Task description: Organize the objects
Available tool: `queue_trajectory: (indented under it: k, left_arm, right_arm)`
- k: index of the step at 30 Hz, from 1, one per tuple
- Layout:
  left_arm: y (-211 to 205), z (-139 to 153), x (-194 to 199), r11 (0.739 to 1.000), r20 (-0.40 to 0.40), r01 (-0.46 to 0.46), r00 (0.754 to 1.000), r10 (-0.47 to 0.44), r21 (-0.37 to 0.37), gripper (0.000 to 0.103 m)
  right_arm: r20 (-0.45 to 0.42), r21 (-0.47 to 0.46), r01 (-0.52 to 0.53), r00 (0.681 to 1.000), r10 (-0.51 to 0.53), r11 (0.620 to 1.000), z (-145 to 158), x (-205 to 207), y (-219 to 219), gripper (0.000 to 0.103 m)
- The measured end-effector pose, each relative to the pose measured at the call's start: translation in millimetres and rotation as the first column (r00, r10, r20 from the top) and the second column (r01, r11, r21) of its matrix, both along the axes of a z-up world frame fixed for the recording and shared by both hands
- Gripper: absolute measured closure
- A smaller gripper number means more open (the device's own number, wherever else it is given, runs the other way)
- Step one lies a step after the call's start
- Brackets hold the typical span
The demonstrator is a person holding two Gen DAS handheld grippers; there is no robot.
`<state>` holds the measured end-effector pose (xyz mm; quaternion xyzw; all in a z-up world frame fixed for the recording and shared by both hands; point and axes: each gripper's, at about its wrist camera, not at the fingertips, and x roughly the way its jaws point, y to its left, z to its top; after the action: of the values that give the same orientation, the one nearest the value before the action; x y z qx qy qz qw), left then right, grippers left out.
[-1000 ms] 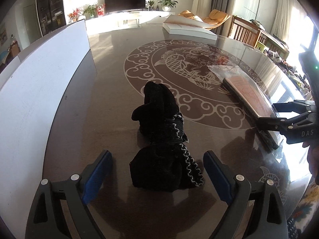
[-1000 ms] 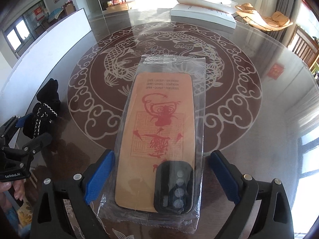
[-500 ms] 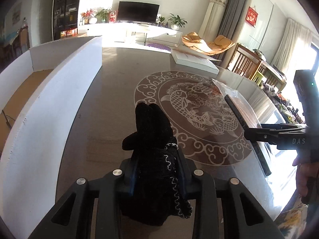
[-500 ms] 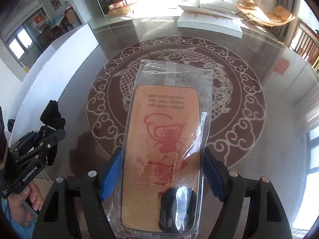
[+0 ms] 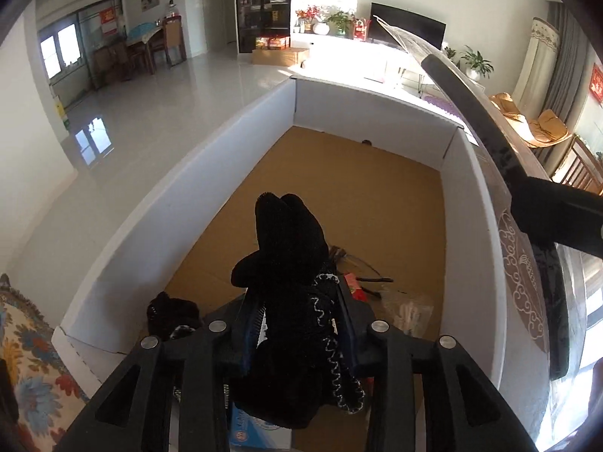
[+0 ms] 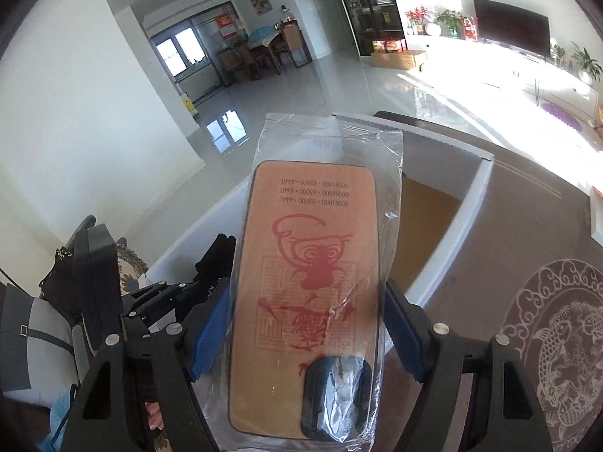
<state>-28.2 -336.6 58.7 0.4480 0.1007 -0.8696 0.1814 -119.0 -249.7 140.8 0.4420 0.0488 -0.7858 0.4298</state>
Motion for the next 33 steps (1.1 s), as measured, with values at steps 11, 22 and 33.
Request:
queue_trajectory:
  k: [11,22,33]
  left_arm:
    - [-1.0,-3.1,36.0,0.991,-0.002,-0.061,0.998,0.061,-0.117,0.011]
    - [21.8,12.1,36.9,0.977,0.043,-0.181,0.981,0.187,-0.108,0.011]
    - [25.5,14.8,35.8,0.973,0.037,-0.195,0.979,0.201,-0.124,0.011]
  right_arm:
    - [0.047,0.078,-0.023,0.999,0.019,0.997,-42.2,15.8,-29.5,0.019]
    - [-0.074,0.229,0.041,0.997,-0.025,0.973,-12.5,1.3,10.0,0.002]
    - [-0.120,0.263,0.019,0.993,0.013,0.965,-16.1,12.0,2.5,0.002]
